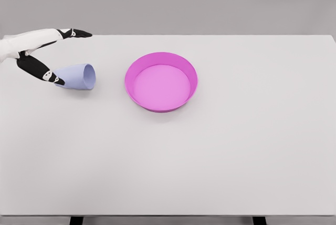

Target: Flip the cup with left arm and place it on the plate

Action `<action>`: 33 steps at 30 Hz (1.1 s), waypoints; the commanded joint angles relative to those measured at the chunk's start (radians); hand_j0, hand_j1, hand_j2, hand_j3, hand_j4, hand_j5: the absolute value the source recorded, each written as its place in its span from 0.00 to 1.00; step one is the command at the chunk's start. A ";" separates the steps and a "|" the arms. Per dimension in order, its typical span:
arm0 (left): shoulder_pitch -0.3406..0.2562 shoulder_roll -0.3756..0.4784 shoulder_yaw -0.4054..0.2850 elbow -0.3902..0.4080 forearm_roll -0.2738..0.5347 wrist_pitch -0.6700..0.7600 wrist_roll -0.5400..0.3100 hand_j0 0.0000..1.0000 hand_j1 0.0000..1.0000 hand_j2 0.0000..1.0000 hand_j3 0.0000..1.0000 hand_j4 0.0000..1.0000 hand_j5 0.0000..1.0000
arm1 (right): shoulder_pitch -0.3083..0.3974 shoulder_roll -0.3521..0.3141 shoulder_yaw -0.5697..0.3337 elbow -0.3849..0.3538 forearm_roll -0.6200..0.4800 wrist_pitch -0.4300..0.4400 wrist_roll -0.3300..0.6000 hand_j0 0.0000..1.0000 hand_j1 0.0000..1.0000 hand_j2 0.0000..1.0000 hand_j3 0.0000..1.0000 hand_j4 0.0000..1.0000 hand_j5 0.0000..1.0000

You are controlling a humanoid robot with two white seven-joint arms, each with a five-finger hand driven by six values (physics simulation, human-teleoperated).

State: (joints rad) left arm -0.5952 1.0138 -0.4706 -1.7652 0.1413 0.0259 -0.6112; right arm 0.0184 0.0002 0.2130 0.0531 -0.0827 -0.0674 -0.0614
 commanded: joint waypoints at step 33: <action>0.020 -0.158 -0.066 0.276 -0.207 -0.135 0.039 1.00 1.00 1.00 1.00 1.00 1.00 | 0.003 0.000 -0.003 0.001 0.000 0.000 0.000 1.00 1.00 1.00 1.00 1.00 1.00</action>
State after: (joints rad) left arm -0.5844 0.8766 -0.5364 -1.5074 -0.0618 -0.1088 -0.5729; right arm 0.0215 0.0002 0.2101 0.0540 -0.0827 -0.0674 -0.0615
